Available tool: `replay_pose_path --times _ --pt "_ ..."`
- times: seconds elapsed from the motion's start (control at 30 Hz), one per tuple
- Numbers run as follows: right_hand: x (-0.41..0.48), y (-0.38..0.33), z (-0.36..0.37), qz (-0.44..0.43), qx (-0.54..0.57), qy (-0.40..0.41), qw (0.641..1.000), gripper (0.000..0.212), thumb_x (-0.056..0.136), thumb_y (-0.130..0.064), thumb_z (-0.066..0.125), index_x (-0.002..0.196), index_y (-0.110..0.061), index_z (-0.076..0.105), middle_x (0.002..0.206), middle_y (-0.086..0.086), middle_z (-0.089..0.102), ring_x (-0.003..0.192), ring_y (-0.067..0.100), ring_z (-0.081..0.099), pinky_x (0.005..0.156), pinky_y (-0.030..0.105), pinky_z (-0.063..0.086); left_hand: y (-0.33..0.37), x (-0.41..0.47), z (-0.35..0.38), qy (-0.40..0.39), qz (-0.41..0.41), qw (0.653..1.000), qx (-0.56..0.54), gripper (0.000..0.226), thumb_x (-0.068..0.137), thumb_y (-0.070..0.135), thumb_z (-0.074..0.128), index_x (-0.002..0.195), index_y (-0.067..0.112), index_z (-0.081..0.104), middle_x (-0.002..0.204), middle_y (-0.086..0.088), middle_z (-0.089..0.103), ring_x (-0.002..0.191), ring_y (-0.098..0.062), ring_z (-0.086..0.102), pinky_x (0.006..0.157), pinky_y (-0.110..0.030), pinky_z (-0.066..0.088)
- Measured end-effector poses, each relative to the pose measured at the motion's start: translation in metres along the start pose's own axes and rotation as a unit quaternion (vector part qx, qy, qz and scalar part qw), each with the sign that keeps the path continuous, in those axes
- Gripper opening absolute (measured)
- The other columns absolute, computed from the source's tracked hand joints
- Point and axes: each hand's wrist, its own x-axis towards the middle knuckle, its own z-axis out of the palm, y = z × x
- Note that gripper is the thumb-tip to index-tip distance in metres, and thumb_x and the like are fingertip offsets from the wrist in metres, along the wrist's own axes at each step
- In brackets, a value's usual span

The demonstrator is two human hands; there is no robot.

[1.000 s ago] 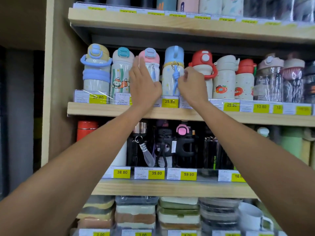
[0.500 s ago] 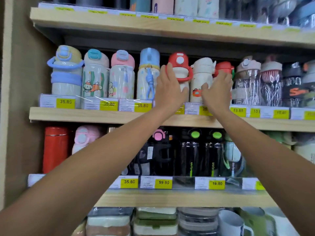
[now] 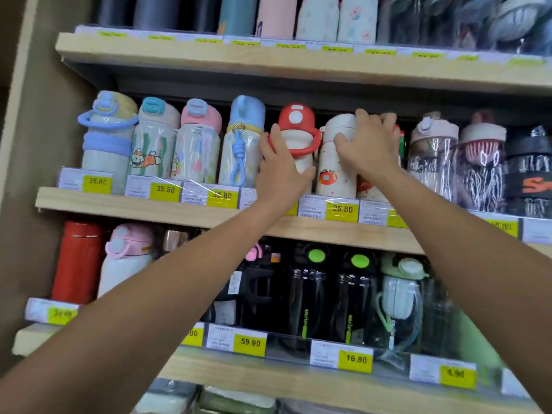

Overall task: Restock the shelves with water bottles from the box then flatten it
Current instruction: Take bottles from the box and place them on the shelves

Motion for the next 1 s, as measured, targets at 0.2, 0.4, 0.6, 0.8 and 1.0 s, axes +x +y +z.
replay_pose_path --times 0.2,0.4,0.6,0.8,1.0 --pt "0.010 0.008 0.002 0.005 0.026 -0.034 0.999 0.053 0.085 -0.047 0.047 0.128 -0.017 0.046 0.117 0.017 0.061 0.130 0.035 0.029 0.109 0.052 0.020 -0.003 0.003 0.006 0.065 0.001 0.998 0.021 0.085 0.073 0.037 0.068 0.142 0.011 0.024 0.141 -0.012 0.028 0.119 -0.034 0.047 0.085 -0.045 0.049" --pt "0.003 0.002 0.009 0.035 0.091 0.042 0.994 0.063 0.076 -0.058 0.059 0.118 -0.011 0.050 0.120 0.013 0.054 0.119 0.034 0.039 0.106 0.045 0.026 -0.004 0.003 0.008 0.071 0.007 0.996 0.046 0.087 0.073 0.040 0.067 0.143 0.010 0.025 0.140 -0.012 0.031 0.117 -0.034 0.048 0.084 -0.046 0.049" --pt "0.003 -0.007 0.008 0.066 0.083 0.081 0.991 0.063 0.075 -0.053 0.065 0.116 -0.009 0.049 0.122 0.013 0.050 0.117 0.033 0.040 0.099 0.040 0.030 -0.005 0.004 0.007 0.057 0.020 0.996 0.062 0.089 0.074 0.039 0.069 0.144 0.008 0.023 0.143 -0.014 0.028 0.116 -0.034 0.049 0.083 -0.046 0.049" --pt "0.000 -0.006 0.004 0.053 0.141 0.073 0.986 0.043 0.085 -0.037 0.062 0.116 -0.009 0.052 0.123 0.012 0.051 0.115 0.029 0.045 0.093 0.033 0.034 -0.008 0.003 0.007 0.055 0.022 0.996 0.072 0.086 0.075 0.039 0.069 0.142 0.008 0.024 0.144 -0.013 0.027 0.115 -0.034 0.049 0.080 -0.045 0.049" --pt "-0.003 -0.002 -0.002 0.055 0.229 0.052 0.971 0.036 0.087 -0.027 0.064 0.113 -0.006 0.053 0.122 0.012 0.049 0.105 0.024 0.052 0.076 0.021 0.032 -0.007 0.001 0.008 0.054 0.023 0.996 0.074 0.083 0.075 0.043 0.071 0.138 0.010 0.029 0.145 -0.011 0.026 0.119 -0.033 0.046 0.081 -0.045 0.050"
